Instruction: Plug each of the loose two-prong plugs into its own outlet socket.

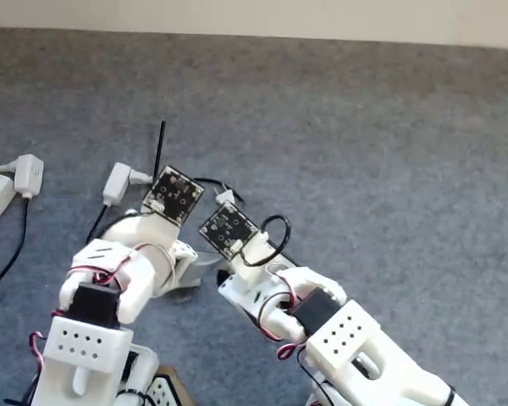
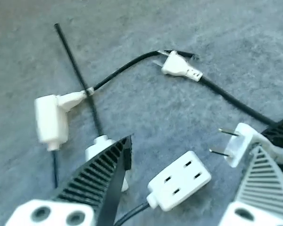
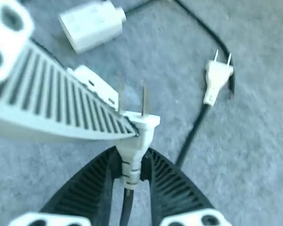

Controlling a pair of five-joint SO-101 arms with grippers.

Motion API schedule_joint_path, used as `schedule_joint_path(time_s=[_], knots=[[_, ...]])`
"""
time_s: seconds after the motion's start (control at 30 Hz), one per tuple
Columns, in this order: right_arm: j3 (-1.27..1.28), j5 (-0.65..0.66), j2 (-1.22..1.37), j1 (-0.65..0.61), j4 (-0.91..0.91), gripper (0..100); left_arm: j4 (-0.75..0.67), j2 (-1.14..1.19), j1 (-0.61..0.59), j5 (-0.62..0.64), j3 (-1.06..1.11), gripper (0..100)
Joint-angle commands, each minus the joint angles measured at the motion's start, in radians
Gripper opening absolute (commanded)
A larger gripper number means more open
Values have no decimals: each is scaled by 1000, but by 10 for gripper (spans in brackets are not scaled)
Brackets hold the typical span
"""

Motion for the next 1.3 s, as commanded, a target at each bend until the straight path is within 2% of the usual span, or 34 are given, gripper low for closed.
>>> schedule_joint_path(time_s=[0.0,0.3,0.63,0.77,0.87,1.1,1.27], knots=[[-65,-9,-53,-1,79,5,-107,8,-21,6,42,352],[-94,29,-263,4,205,5,-167,148,-39,5,50,352],[-134,37,-88,39,205,5,-184,188,-50,2,45,352],[-84,100,-7,196,124,5,-180,196,-153,-26,-22,352],[-10,180,71,237,105,5,-176,196,-222,-48,-93,352],[-35,345,216,263,295,12,-110,196,-340,-117,-193,352],[-41,508,272,305,384,119,-109,196,-404,-152,-216,352]])
